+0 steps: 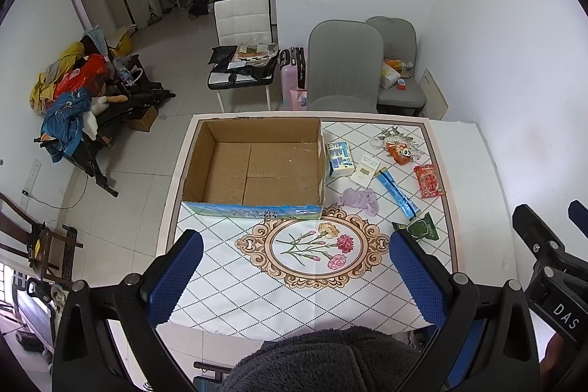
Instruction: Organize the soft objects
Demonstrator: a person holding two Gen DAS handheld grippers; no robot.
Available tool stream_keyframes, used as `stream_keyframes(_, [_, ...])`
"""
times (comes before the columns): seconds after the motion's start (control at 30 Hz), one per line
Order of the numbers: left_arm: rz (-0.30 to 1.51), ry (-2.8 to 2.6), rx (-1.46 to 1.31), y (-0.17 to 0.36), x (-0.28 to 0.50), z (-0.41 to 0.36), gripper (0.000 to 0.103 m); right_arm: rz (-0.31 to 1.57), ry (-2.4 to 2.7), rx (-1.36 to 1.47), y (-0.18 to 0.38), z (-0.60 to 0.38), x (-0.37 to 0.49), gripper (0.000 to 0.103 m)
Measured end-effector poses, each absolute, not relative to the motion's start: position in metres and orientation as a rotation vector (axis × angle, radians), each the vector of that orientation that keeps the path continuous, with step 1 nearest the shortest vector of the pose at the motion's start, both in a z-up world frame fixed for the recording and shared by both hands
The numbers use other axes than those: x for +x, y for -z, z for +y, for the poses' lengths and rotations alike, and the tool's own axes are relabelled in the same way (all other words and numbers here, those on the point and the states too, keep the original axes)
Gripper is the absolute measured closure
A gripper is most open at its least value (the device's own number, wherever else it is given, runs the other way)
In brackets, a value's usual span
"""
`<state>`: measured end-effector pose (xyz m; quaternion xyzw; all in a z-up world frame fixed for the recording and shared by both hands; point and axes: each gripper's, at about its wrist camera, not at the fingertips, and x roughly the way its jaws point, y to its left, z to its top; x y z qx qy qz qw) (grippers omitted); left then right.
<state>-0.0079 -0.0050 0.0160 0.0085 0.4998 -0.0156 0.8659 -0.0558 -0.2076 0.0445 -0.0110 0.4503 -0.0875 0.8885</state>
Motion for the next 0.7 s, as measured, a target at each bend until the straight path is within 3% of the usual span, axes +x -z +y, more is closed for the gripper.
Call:
stream_keyframes(0.4, [1.096,0.100,0.000,0.019,0.041,-0.029,0.000,1.032,0.242,0.064,-0.002,-0.266,-0.015,0.000])
stream_keyframes(0.57, [1.272,0.152,0.005,0.090,0.102,-0.062,0.000,1.208,0.276,0.151,0.075,-0.324,0.035,0.000])
stream_keyframes(0.7, [1.416,0.154,-0.004,0.160,0.141,-0.086,0.000,1.397,0.290,0.327,0.175,-0.371,0.070,0.000])
